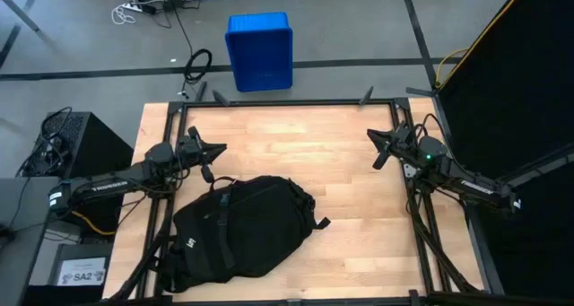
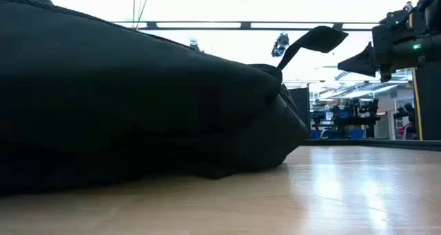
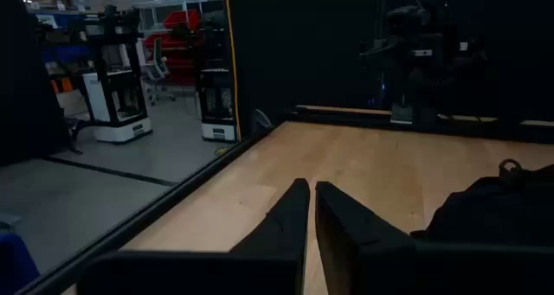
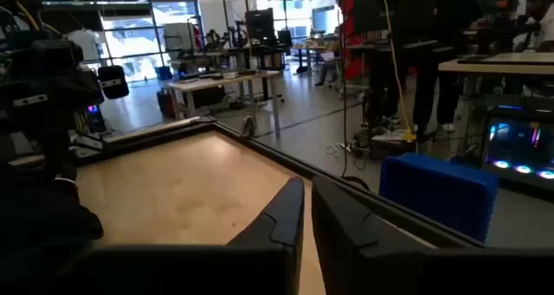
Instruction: Unpack backpack
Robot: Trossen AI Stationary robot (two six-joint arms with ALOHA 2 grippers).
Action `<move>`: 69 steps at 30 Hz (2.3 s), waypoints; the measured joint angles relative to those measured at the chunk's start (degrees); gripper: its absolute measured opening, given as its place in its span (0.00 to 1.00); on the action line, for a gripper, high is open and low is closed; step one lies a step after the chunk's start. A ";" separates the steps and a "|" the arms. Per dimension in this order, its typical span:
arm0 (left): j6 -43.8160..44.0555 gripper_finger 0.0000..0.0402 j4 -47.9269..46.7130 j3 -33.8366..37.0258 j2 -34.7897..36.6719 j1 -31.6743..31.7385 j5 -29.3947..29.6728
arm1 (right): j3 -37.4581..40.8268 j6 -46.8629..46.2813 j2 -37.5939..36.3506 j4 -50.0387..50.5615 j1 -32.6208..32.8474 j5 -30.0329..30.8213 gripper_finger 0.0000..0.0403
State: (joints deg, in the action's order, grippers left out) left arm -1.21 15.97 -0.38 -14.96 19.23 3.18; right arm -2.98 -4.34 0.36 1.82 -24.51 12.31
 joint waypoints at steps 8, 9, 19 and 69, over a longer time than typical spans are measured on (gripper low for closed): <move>0.00 0.00 0.00 0.02 0.02 0.02 0.02 | 0.00 0.00 -0.01 -0.01 0.00 -0.02 0.01; 0.00 0.00 0.00 0.02 0.00 0.02 0.00 | 0.00 0.00 -0.01 -0.01 0.00 0.00 0.01; 0.00 0.00 0.00 0.00 0.02 0.02 0.02 | 0.00 0.00 0.00 0.00 0.00 0.00 0.02; 0.01 0.00 0.00 0.02 0.01 0.01 0.01 | 0.00 0.00 0.00 -0.02 0.00 -0.02 0.02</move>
State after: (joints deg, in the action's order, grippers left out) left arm -1.20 15.97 -0.36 -14.95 19.23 3.19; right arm -2.98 -4.34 0.35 1.80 -24.51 12.29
